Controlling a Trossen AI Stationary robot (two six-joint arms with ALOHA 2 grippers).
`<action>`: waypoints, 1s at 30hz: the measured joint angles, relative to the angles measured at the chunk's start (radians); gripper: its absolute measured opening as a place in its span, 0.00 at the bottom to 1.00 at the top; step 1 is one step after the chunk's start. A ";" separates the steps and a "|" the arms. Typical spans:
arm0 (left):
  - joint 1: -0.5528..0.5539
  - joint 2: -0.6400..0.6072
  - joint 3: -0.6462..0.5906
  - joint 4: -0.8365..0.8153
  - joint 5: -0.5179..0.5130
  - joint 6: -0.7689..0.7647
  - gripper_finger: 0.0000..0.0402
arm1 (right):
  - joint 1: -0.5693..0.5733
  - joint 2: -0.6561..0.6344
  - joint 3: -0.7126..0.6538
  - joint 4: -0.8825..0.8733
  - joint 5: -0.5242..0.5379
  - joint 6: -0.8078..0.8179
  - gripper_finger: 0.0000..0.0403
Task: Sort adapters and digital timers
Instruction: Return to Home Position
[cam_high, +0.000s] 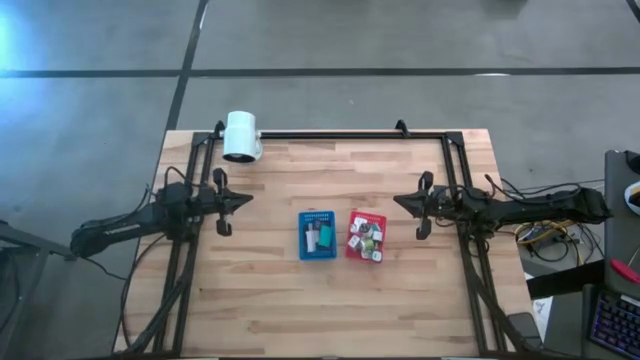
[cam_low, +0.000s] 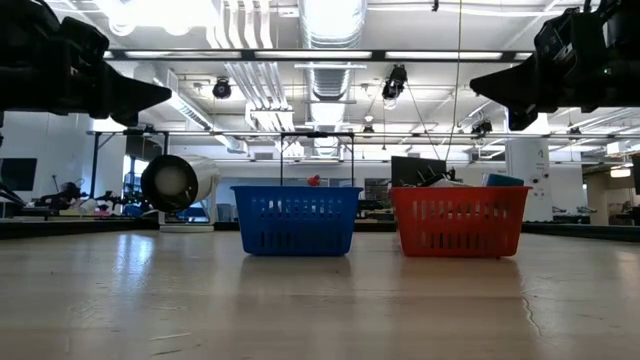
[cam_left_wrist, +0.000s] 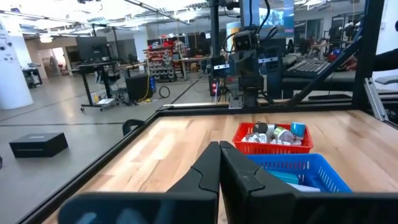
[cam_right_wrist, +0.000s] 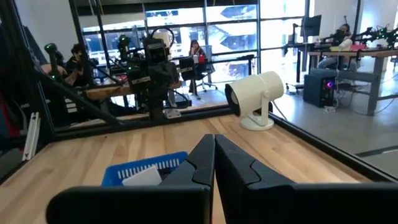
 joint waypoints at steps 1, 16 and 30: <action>0.000 0.000 0.000 0.000 0.000 0.000 0.02 | 0.000 0.000 0.000 0.000 0.000 -0.003 0.02; 0.000 -0.014 0.030 -0.096 0.005 0.042 0.01 | 0.000 -0.472 0.000 -0.389 0.022 0.001 0.02; 0.001 0.017 0.005 -0.045 -0.110 0.023 0.04 | 0.000 -0.534 0.001 -0.458 0.026 -0.114 0.02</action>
